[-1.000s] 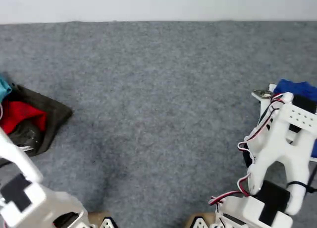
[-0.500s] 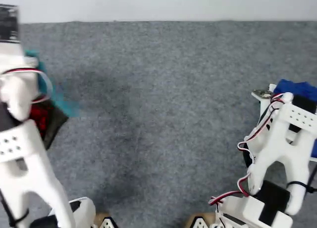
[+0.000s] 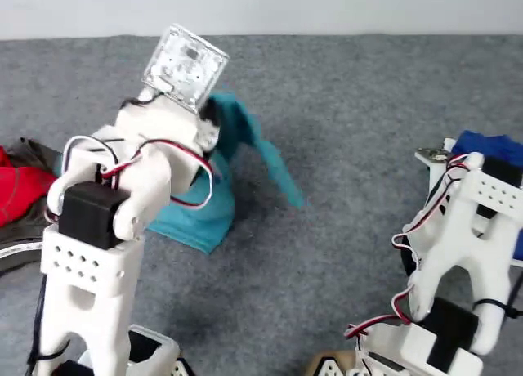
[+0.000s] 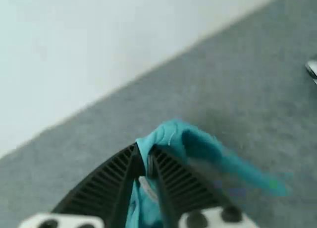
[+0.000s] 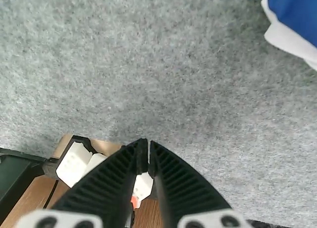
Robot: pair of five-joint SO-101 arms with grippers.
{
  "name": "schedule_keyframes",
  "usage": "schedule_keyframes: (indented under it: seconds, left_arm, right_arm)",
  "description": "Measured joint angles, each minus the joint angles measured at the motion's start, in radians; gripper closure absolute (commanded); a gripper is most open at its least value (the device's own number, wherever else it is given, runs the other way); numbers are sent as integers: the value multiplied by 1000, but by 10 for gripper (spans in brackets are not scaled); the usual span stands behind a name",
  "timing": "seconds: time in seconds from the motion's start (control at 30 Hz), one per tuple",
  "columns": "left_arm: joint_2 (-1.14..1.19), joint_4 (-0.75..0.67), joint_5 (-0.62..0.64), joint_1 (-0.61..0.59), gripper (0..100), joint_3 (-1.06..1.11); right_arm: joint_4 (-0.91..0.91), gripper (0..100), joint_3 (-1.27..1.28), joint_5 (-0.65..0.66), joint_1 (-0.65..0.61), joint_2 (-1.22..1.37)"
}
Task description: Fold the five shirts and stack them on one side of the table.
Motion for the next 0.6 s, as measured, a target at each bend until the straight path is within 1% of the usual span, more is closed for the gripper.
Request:
schedule_keyframes:
  seconds: [0.1, 0.2, 0.3, 0.43, 0.53, 0.6]
  left_arm:
    - [-9, 100, -40, -2, 986, 63]
    - [-17, 184, -91, -55, 985, 192]
    - [-18, 187, -144, -160, 974, 356]
    - [-18, 127, -232, -339, 881, 552]
    - [-18, 112, -270, -436, 850, 589]
    - [-26, 112, -278, -465, 843, 586]
  right_arm:
    - [0, 987, 0, 0, 18, 0]
    - [0, 987, 0, 0, 49, 0]
    - [0, 987, 0, 0, 78, 0]
    - [0, 987, 0, 0, 87, 0]
    - [0, 987, 0, 0, 87, 0]
    - [0, 987, 0, 0, 87, 0]
